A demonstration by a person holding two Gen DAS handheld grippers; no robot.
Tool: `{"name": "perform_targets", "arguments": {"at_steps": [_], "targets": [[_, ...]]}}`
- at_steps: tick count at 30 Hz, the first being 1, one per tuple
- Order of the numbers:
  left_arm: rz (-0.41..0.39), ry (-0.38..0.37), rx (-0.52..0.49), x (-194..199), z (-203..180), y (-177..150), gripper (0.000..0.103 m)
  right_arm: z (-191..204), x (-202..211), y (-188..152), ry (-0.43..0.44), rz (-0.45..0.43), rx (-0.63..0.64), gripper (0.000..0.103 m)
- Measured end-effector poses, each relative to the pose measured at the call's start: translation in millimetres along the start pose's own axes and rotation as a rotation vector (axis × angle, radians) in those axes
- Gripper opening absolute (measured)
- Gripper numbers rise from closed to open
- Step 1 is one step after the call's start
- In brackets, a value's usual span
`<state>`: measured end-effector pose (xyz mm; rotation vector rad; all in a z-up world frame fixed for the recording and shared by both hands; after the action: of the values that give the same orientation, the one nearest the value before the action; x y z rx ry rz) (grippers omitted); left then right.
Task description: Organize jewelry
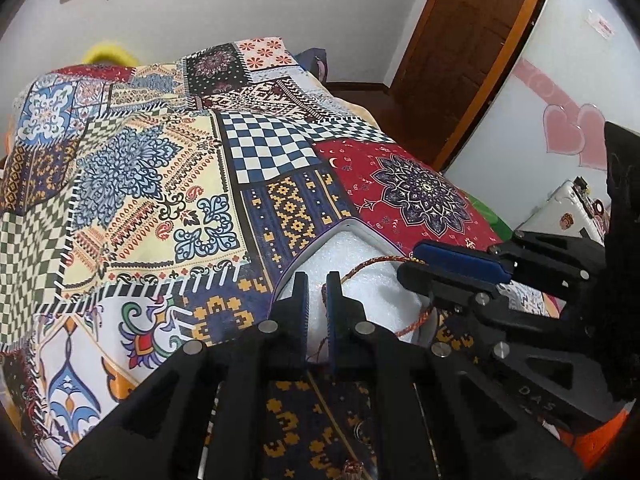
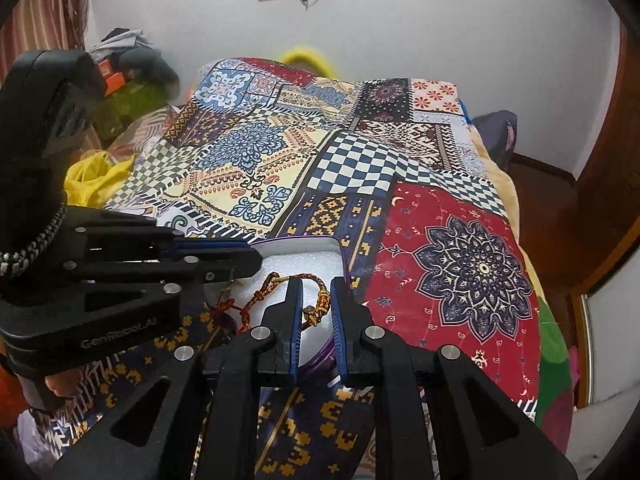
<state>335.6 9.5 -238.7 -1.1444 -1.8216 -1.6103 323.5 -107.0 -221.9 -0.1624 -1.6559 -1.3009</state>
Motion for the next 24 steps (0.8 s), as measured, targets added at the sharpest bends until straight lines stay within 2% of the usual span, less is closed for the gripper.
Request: {"name": "perform_targets", "arguments": {"at_steps": [2,4,6,14,18,24], "targets": [[-0.010,0.010,-0.008,6,-1,0,0.009,0,2,0,-0.004,0.001,-0.006,0.018],[-0.020,0.013,-0.007,13,-1,0,0.018,0,5,0,-0.013,-0.004,-0.010,0.027],[-0.035,0.018,-0.007,21,0,0,0.021,0,11,0,-0.022,-0.018,-0.010,0.031],[-0.059,0.060,-0.037,56,-2,-8,0.022,0,41,0,-0.037,-0.067,-0.029,0.031],[-0.062,0.067,-0.032,71,-6,-18,0.027,4,59,-5,-0.043,-0.087,-0.033,0.031],[-0.040,0.068,-0.033,84,-14,-38,0.027,12,75,-16,-0.040,-0.100,-0.033,0.032]]}}
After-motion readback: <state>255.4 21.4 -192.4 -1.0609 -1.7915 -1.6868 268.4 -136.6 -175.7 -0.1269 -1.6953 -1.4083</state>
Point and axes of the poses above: each gripper's, at about its wrist camera, not at the fingertips, and x roughly against the way its jaws point, z to its left, y to its top, the point moved 3 cm from there along -x, roughly the way its jaws point
